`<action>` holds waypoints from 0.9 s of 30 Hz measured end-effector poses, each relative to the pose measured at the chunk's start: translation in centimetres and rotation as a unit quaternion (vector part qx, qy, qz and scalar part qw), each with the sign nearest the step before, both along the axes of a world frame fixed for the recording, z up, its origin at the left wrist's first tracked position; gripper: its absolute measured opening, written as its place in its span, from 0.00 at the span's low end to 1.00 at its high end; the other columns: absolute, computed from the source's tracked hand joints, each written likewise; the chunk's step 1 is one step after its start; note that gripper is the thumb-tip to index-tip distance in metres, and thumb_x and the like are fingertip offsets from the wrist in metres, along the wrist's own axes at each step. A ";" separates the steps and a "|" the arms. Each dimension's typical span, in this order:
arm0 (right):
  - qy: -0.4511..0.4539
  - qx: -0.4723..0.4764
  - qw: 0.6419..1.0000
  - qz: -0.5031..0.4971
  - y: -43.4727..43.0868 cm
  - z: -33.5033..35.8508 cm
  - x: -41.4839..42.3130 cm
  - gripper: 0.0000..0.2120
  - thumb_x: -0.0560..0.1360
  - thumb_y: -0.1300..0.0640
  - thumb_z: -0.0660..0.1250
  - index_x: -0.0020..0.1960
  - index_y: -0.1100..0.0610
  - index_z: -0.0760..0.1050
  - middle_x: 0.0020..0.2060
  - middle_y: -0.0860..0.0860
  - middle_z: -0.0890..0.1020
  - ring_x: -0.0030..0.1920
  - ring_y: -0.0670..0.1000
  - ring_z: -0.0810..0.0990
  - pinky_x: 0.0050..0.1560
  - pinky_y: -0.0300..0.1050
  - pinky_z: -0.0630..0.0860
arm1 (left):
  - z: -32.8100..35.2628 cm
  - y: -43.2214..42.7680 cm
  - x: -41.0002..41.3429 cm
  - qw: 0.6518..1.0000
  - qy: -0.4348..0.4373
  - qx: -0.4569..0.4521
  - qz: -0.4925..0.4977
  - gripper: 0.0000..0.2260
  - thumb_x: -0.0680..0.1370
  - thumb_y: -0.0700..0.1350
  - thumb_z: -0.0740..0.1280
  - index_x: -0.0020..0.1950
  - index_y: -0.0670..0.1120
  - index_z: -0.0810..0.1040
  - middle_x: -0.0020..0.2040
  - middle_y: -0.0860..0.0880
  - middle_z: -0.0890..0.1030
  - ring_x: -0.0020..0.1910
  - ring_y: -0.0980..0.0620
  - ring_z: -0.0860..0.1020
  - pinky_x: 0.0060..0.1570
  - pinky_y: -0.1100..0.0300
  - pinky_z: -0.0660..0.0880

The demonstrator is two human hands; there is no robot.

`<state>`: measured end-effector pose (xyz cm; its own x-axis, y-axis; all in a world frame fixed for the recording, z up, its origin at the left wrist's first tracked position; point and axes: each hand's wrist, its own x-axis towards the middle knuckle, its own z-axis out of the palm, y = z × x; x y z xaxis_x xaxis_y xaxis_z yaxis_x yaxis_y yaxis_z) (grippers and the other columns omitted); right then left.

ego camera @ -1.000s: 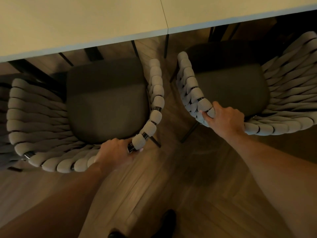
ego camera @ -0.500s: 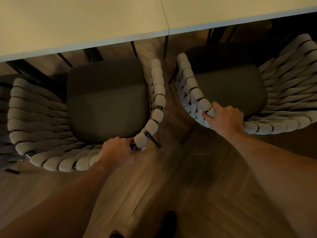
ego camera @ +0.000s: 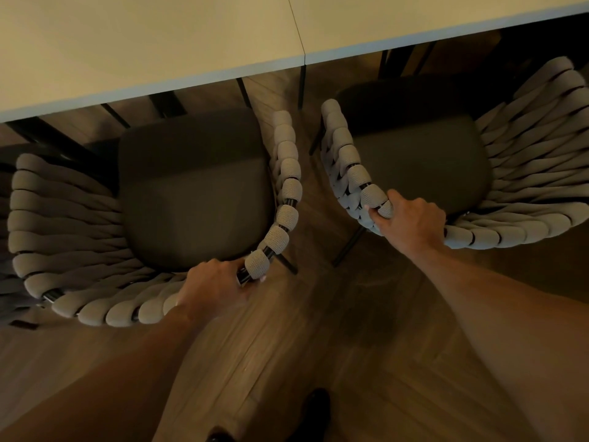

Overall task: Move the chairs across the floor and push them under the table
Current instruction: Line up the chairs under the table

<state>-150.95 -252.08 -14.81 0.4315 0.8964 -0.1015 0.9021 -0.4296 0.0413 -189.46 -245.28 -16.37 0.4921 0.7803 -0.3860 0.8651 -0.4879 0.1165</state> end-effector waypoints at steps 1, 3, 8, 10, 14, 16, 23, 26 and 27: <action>0.005 0.001 1.000 -0.002 0.0 -0.1 0.0 0.25 0.81 0.30 0.60 0.60 0.51 0.75 0.32 0.52 0.76 0.33 0.55 0.77 0.36 0.48 0.74 | 0.0 0.0 0.0 1.000 -0.002 0.004 -0.003 0.30 0.77 0.77 0.57 0.67 0.59 0.79 0.34 0.58 0.77 0.32 0.59 0.77 0.30 0.62 0.75; 0.012 0.001 1.000 -0.007 0.0 -0.1 -0.1 0.26 0.81 0.30 0.60 0.60 0.51 0.75 0.33 0.52 0.77 0.34 0.56 0.79 0.36 0.49 0.75 | -0.2 0.0 0.0 1.000 -0.005 0.005 -0.005 0.30 0.77 0.77 0.58 0.67 0.59 0.79 0.34 0.59 0.77 0.32 0.59 0.78 0.30 0.61 0.76; 0.057 -0.016 0.997 -0.044 -0.2 0.3 -0.3 0.25 0.80 0.30 0.62 0.58 0.53 0.71 0.39 0.53 0.79 0.41 0.58 0.82 0.44 0.54 0.78 | -0.2 0.1 0.0 1.000 0.000 -0.007 -0.003 0.28 0.78 0.77 0.58 0.62 0.58 0.80 0.34 0.58 0.76 0.32 0.59 0.78 0.29 0.61 0.74; 0.089 -0.029 0.994 -0.052 -0.8 0.9 -0.8 0.25 0.80 0.33 0.66 0.62 0.54 0.70 0.45 0.53 0.80 0.49 0.59 0.83 0.53 0.58 0.76 | 0.2 -0.1 0.0 1.000 -0.001 -0.015 0.006 0.27 0.78 0.76 0.58 0.60 0.58 0.80 0.35 0.58 0.78 0.33 0.59 0.78 0.33 0.59 0.78; 0.114 -0.057 0.990 -0.057 -4.5 3.1 -3.0 0.43 0.78 0.38 0.71 0.83 0.56 0.55 0.78 0.60 0.69 0.81 0.62 0.63 0.81 0.63 0.57 | 1.6 -0.7 0.4 0.999 0.030 -0.029 0.035 0.27 0.77 0.77 0.60 0.63 0.59 0.78 0.41 0.57 0.80 0.40 0.55 0.80 0.41 0.57 0.80; 0.133 -0.081 0.986 -0.051 -6.9 5.1 -4.6 0.47 0.80 0.41 0.70 0.86 0.55 0.46 0.85 0.57 0.54 0.86 0.59 0.50 0.82 0.62 0.53 | 2.5 -1.6 0.6 0.995 0.032 -0.047 0.078 0.28 0.77 0.75 0.64 0.68 0.57 0.75 0.48 0.53 0.82 0.46 0.50 0.82 0.45 0.53 0.78; 0.311 -0.195 0.925 -0.094 -15.3 10.9 -15.3 0.26 0.84 0.46 0.67 0.80 0.50 0.68 0.75 0.50 0.74 0.75 0.53 0.73 0.71 0.53 0.74 | 8.5 -11.5 -8.0 0.996 -0.039 -0.066 0.040 0.40 0.81 0.65 0.64 0.86 0.50 0.53 0.86 0.46 0.58 0.85 0.42 0.57 0.81 0.40 0.61; 0.338 -0.227 0.912 -0.054 -18.1 12.7 -23.3 0.20 0.84 0.46 0.65 0.74 0.50 0.76 0.68 0.48 0.82 0.69 0.52 0.79 0.68 0.51 0.77 | 11.6 -17.3 -15.5 0.942 -0.092 -0.234 0.223 0.28 0.82 0.64 0.63 0.78 0.53 0.70 0.74 0.50 0.75 0.75 0.44 0.74 0.72 0.48 0.71; 0.350 -0.238 0.905 -0.044 -18.9 13.2 -26.4 0.19 0.84 0.46 0.64 0.72 0.50 0.77 0.65 0.48 0.83 0.67 0.52 0.80 0.68 0.51 0.77 | 12.7 -19.2 -18.4 0.925 -0.096 -0.276 0.242 0.24 0.83 0.61 0.65 0.75 0.51 0.74 0.70 0.50 0.77 0.71 0.46 0.76 0.69 0.51 0.73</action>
